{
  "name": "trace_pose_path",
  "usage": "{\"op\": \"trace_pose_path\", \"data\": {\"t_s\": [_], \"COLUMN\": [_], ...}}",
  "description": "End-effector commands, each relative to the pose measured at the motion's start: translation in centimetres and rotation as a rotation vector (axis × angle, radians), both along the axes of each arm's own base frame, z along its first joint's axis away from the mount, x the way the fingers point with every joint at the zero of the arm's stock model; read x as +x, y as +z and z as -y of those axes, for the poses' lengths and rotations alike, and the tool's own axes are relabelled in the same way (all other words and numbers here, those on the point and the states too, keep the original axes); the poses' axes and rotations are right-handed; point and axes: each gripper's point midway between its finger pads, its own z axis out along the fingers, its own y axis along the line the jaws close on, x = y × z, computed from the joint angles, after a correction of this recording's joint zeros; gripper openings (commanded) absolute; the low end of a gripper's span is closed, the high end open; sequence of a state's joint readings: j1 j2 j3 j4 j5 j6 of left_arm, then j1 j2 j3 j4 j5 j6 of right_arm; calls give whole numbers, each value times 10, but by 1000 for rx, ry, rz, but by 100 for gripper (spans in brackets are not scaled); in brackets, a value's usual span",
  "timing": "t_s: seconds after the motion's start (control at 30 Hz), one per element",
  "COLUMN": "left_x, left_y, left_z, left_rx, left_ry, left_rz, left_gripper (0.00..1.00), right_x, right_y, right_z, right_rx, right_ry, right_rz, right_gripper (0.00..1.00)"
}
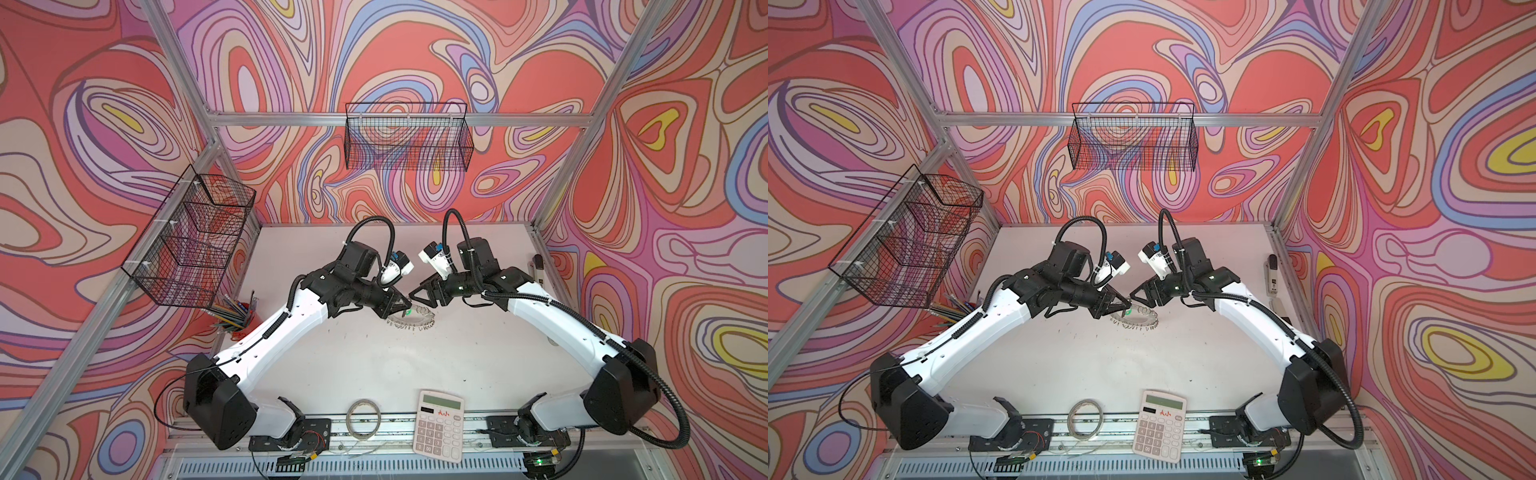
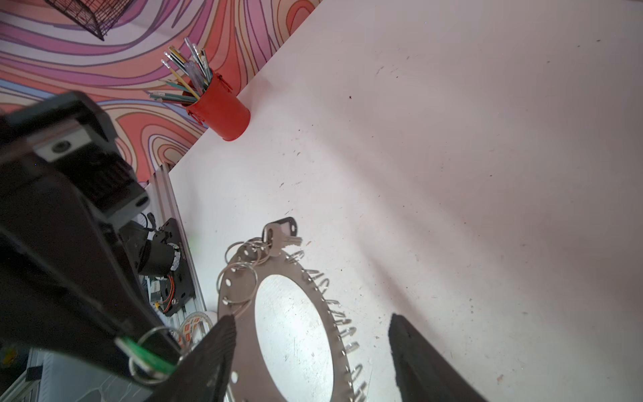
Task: Attach keys to a key ring
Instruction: Insert the key into the keyring.
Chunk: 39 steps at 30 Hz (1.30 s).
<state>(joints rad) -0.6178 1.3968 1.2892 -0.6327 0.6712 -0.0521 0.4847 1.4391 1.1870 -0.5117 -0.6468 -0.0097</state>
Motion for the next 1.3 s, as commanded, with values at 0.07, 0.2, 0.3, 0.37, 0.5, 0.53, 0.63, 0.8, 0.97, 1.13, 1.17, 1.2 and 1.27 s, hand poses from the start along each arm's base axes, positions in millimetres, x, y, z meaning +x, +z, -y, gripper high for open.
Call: {"op": "trace_pose_path", "data": {"t_s": [0.07,0.2,0.3,0.37,0.5,0.53,0.63,0.8,0.97,1.13,1.17,1.2,1.27], "left_x": [-2,-1,-1,0,1,1,1,1,2,3,4,4,4], "left_y": [15,15,16,17,21,22,26,27,30,36,36,37,38], "left_z": [2,4,4,4,4,4,6,7,5,5,5,5,6], "left_rx": [-26,-21,-17,-16,-18,-20,-29,-29,-26,-39,-42,-45,-47], "left_ry": [-41,-47,-49,-47,-48,-48,-52,-60,-55,-51,-50,-50,-52], "left_rz": [0,-14,-16,-11,-8,-6,-6,-10,-4,-2,-3,-5,-8], "left_gripper": [0,0,0,0,0,0,0,0,0,0,0,0,0], "right_x": [-8,-14,-21,-26,-28,-27,-25,-18,-26,-36,-35,-36,-36], "right_y": [18,20,23,23,15,14,14,11,2,-4,-3,-3,-2], "right_z": [11,19,24,24,27,29,29,21,10,5,4,2,-3], "right_rx": [48,18,12,18,8,2,6,7,24,53,57,61,67], "right_ry": [47,25,17,20,-4,-15,-25,-2,49,74,74,79,84], "right_rz": [68,59,54,30,20,32,64,79,40,7,9,11,12], "right_gripper": [72,72,73,75,75,76,76,76,71,57,55,52,47]}}
